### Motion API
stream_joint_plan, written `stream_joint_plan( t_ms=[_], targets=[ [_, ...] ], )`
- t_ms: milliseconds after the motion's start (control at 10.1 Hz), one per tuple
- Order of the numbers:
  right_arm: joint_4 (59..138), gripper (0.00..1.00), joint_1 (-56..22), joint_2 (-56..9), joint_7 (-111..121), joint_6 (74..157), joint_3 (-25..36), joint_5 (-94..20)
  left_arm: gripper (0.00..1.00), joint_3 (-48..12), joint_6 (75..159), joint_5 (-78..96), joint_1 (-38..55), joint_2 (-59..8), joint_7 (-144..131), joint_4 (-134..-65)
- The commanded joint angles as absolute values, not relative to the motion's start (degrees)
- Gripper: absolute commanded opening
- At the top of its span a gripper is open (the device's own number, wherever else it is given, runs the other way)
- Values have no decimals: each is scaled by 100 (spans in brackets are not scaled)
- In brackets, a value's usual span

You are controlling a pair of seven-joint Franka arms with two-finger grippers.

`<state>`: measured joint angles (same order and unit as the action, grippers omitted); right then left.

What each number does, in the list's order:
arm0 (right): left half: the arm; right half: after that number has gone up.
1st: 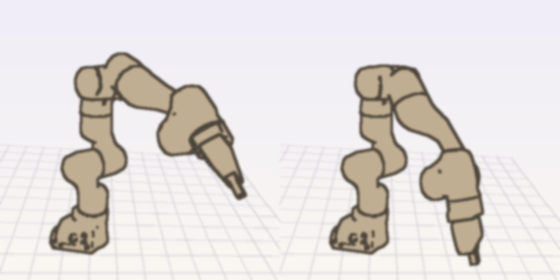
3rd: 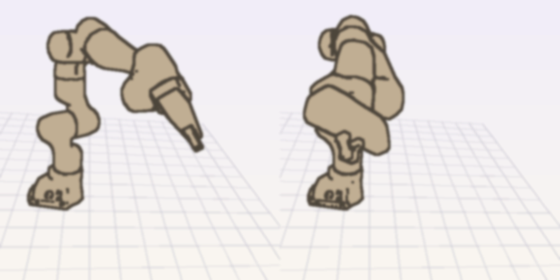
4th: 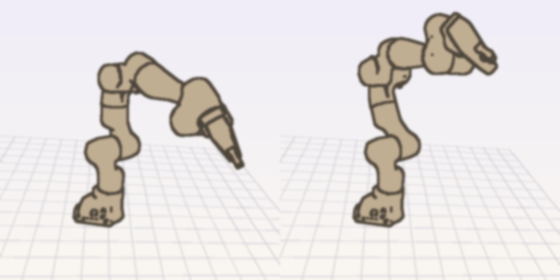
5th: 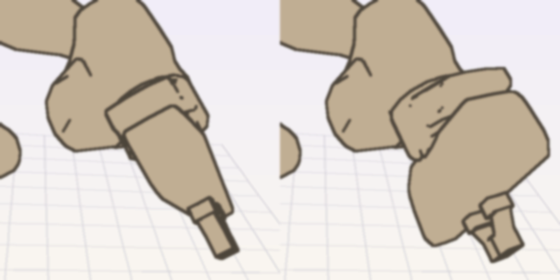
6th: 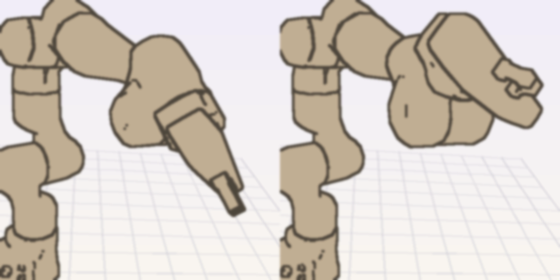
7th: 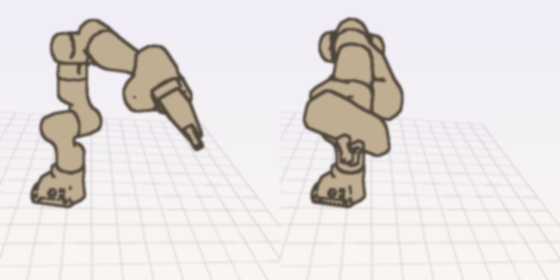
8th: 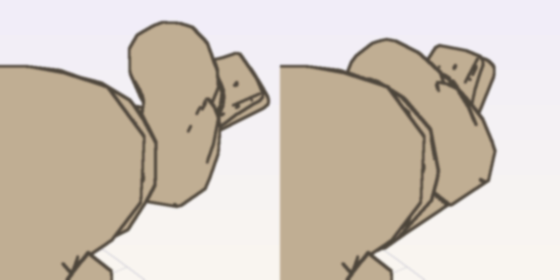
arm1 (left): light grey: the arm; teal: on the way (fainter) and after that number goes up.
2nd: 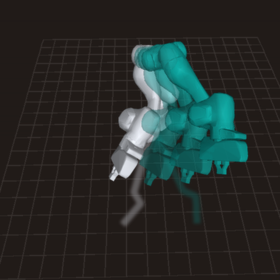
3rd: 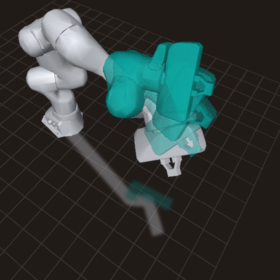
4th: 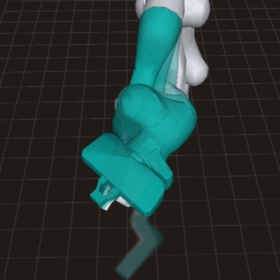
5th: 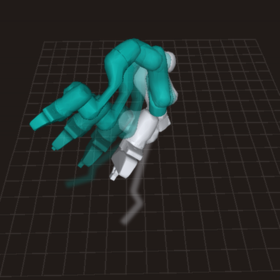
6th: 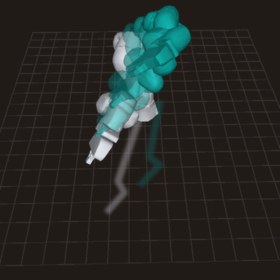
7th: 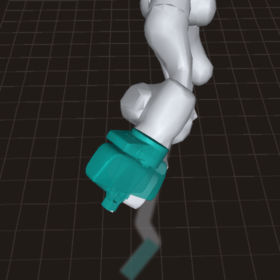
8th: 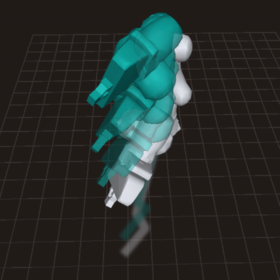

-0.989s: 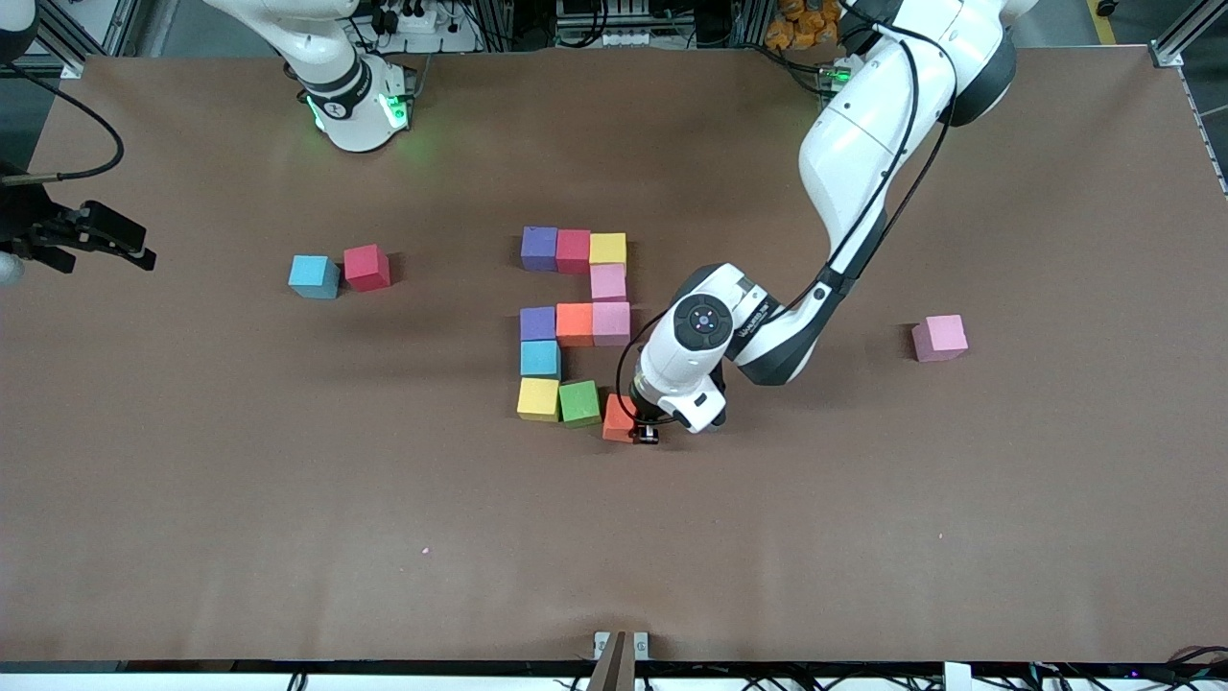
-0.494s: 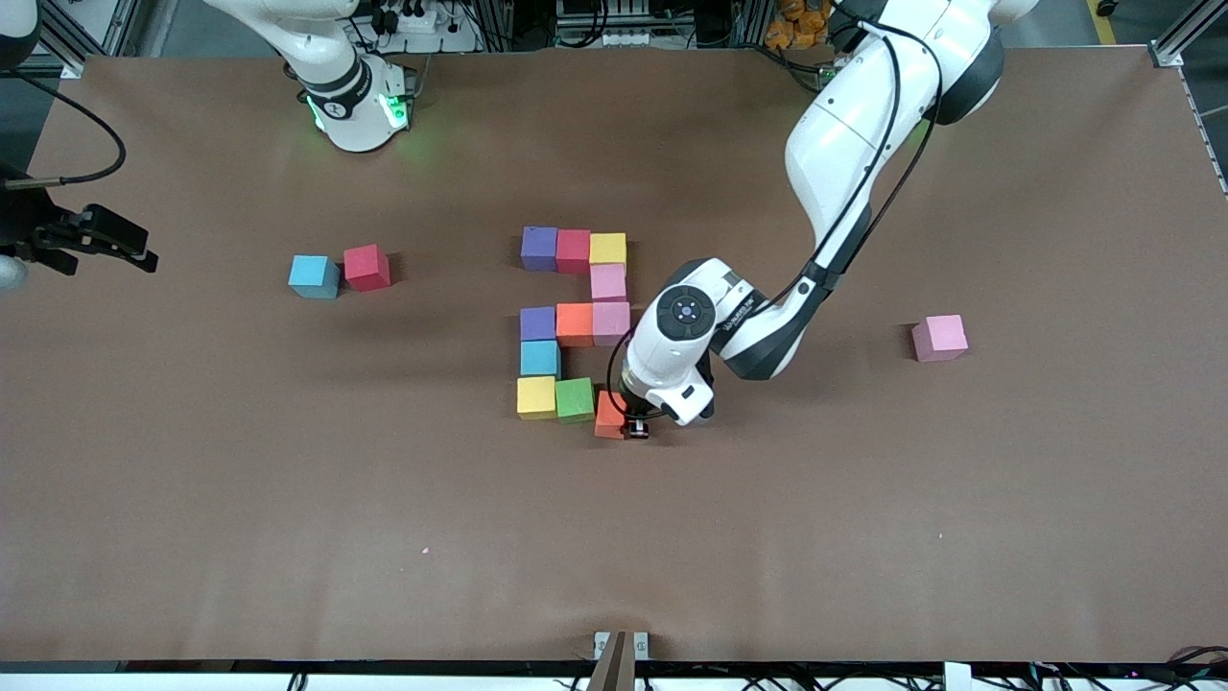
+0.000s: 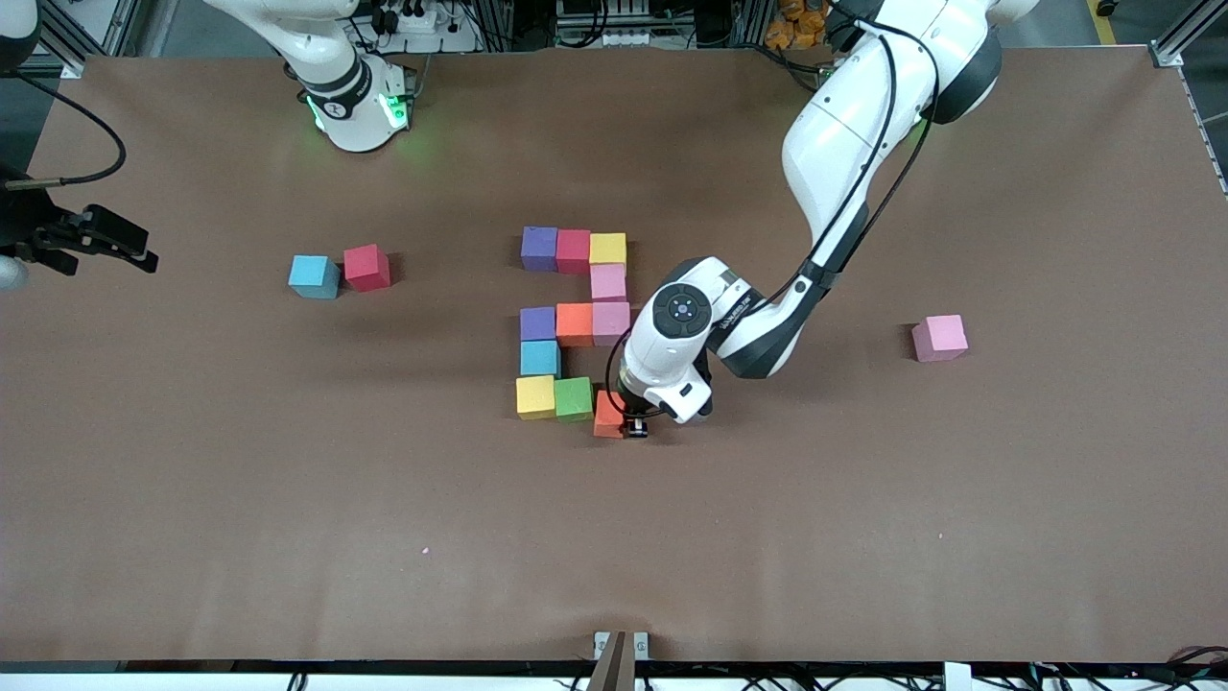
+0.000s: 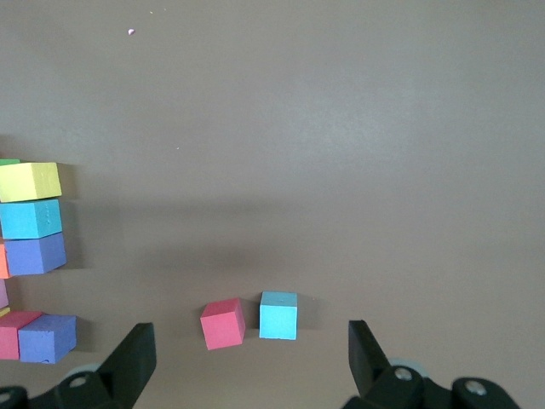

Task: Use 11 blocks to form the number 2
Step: 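Carry the orange cube beside green and lower it with the left gripper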

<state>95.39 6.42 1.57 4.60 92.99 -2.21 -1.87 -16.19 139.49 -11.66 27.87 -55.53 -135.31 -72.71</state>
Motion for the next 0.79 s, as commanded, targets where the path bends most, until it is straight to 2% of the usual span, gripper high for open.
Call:
stream_joint_plan(
  t_ms=[0,692],
  targets=[
    [9440,100,686,114,439,9229,-237,-246,29,-1538,13712,-959,2953,-5687,-13606,-7251],
    [9448,100,686,114,439,9229,-237,-246,29,-1538,13122,-686,2936,-5581,-13614,-7260]
  ],
)
